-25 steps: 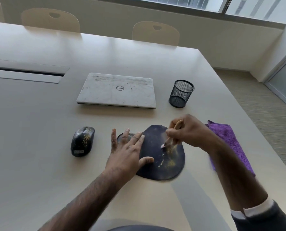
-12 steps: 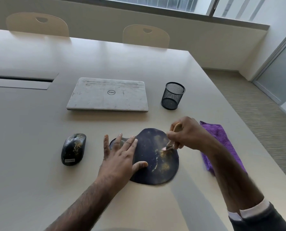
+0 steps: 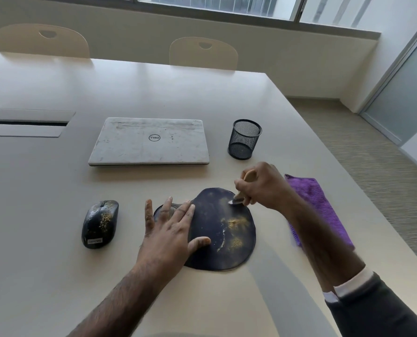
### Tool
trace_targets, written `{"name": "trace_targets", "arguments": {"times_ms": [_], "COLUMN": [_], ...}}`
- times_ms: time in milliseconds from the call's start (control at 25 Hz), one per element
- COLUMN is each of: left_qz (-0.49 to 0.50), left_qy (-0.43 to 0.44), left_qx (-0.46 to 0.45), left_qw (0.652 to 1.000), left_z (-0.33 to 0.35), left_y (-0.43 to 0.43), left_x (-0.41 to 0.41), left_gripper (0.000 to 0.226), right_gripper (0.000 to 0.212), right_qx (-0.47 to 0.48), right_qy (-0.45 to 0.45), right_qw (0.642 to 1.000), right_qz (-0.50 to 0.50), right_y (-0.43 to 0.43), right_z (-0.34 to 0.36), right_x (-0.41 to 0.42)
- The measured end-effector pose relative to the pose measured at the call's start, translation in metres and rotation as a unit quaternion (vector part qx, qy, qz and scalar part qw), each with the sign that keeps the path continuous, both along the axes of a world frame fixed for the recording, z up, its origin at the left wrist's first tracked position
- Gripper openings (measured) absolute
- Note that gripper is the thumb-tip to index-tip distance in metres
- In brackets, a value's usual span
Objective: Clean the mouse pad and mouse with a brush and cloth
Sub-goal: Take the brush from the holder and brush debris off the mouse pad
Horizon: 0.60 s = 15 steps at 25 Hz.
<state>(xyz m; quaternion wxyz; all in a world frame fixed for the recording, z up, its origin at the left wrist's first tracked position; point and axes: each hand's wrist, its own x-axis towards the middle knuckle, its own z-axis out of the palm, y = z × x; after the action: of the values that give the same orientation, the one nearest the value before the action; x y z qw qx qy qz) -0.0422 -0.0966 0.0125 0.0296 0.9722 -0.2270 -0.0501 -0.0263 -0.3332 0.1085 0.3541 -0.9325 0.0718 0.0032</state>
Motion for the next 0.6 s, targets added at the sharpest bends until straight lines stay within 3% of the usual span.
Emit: {"name": "trace_targets", "arguments": {"times_ms": [80, 240, 360, 520, 600], "left_qz": [0.000, -0.001, -0.002, -0.004, -0.003], "left_qy": [0.000, 0.004, -0.003, -0.006, -0.002], "left_qx": [-0.002, -0.007, -0.003, -0.008, -0.009], "left_qw": [1.000, 1.000, 1.000, 1.000, 1.000], "left_z": [0.000, 0.001, 0.000, -0.001, -0.001], "left_y": [0.000, 0.001, 0.000, 0.000, 0.001], "left_x": [0.000, -0.001, -0.001, -0.001, -0.001], "left_gripper": [0.105, 0.106, 0.106, 0.107, 0.105], "right_gripper": [0.021, 0.022, 0.025, 0.022, 0.023], "right_qx": [-0.003, 0.003, -0.017, 0.033, 0.024], "right_qy": [0.055, -0.012, 0.050, -0.020, 0.000], "right_qw": [0.998, 1.000, 0.999, 0.999, 1.000], "right_qz": [0.004, -0.010, 0.006, -0.016, -0.008], "right_y": [0.000, 0.004, 0.008, 0.017, 0.020], "right_z": [0.000, 0.002, -0.001, -0.001, -0.004], "right_x": [0.002, 0.005, 0.005, 0.007, 0.007]}}
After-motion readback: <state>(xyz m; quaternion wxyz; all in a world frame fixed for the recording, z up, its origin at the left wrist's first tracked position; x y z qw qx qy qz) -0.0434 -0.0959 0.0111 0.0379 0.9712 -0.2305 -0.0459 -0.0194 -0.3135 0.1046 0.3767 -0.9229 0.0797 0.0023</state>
